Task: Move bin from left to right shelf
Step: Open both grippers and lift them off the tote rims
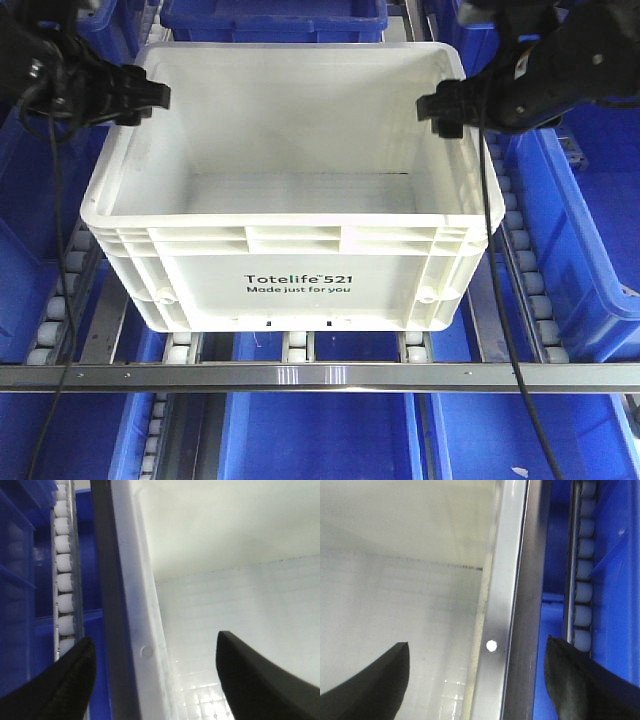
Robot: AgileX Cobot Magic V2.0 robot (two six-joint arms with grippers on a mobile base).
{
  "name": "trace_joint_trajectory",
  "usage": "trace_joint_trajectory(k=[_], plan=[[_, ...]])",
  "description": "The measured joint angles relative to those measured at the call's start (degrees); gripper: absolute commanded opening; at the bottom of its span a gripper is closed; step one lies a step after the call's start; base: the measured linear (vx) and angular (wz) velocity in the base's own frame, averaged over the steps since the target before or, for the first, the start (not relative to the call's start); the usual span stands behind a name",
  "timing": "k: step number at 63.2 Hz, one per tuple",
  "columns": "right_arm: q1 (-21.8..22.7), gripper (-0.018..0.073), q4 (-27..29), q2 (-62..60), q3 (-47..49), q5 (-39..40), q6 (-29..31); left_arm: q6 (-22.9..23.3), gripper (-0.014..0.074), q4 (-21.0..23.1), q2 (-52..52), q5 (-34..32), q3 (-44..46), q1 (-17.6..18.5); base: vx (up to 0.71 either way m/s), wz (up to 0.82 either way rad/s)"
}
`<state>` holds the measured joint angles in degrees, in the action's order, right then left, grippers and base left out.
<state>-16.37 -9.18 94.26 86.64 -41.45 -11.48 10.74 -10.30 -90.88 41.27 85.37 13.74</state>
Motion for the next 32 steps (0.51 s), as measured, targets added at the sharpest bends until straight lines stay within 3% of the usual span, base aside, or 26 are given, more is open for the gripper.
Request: trace_joint_trajectory(k=[6,23,32], plan=[[0.0,0.055,-0.05,-4.05,-3.55,1.7,1.54,-2.33,0.0482,0.16,4.45,0.64,-3.38,0.0,0.0,0.0],[0.0,0.055,-0.01,-23.99,-25.56,9.07,3.61,-3.83,0.0482,0.36,22.61,1.47,-18.71,0.0,0.0,0.0],[0.0,0.055,0.06,-36.64,-34.84,8.02,5.47,-6.44,0.0482,3.48,33.59,2.63,-25.95,0.0,0.0,0.0]])
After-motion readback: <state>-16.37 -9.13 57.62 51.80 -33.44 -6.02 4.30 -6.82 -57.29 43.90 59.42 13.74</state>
